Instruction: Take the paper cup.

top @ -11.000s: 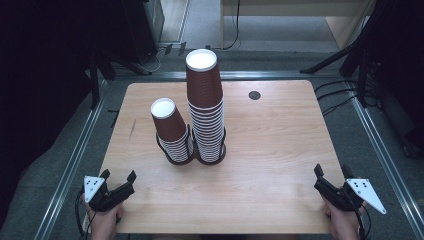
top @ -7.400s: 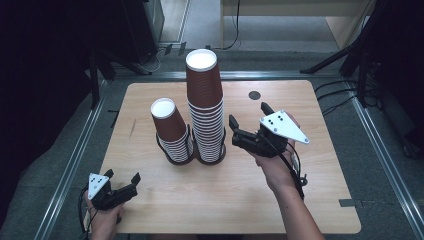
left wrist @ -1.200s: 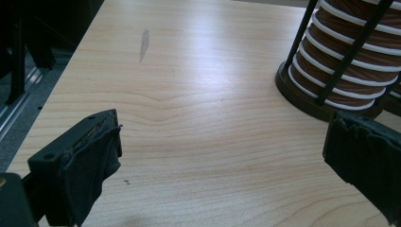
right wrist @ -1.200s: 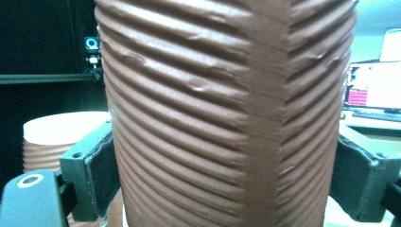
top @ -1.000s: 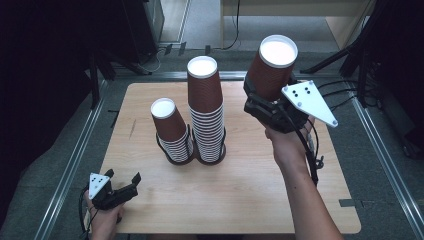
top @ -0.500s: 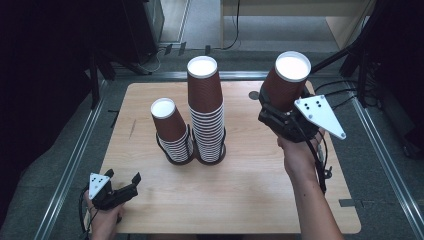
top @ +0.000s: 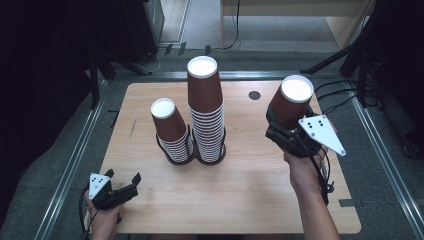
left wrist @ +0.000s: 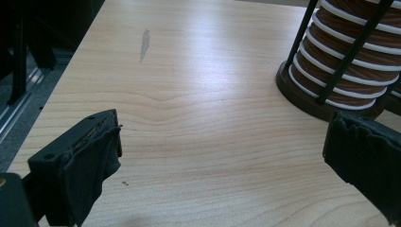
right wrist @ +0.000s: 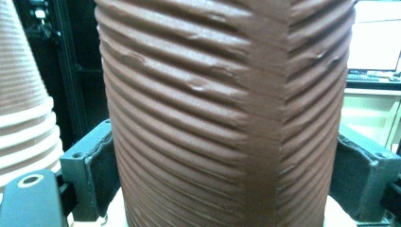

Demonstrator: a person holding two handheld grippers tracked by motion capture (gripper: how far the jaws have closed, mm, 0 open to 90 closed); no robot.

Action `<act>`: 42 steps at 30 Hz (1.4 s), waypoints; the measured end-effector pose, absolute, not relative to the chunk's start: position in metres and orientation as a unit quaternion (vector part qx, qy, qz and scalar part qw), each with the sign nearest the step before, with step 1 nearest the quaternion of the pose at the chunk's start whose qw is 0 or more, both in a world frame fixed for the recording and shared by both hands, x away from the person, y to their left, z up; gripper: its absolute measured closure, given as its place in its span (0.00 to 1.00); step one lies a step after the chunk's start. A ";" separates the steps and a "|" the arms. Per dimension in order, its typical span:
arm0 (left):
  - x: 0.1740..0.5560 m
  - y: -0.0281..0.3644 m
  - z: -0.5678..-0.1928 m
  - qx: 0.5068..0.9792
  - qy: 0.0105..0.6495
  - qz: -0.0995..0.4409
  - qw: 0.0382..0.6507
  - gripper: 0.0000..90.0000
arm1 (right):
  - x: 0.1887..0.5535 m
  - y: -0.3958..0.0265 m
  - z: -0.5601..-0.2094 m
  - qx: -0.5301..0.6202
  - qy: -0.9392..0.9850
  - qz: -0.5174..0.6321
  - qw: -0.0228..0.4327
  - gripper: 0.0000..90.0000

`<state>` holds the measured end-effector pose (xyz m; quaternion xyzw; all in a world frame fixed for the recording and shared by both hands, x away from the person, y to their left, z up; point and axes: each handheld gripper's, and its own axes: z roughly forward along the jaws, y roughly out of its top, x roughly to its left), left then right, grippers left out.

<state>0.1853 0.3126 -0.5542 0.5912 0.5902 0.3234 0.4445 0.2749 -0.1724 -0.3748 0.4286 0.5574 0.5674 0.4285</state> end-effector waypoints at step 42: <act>0.186 0.297 -0.547 0.594 0.577 0.354 0.436 0.00 | 0.250 -0.188 -0.492 0.455 0.625 0.478 0.417 0.12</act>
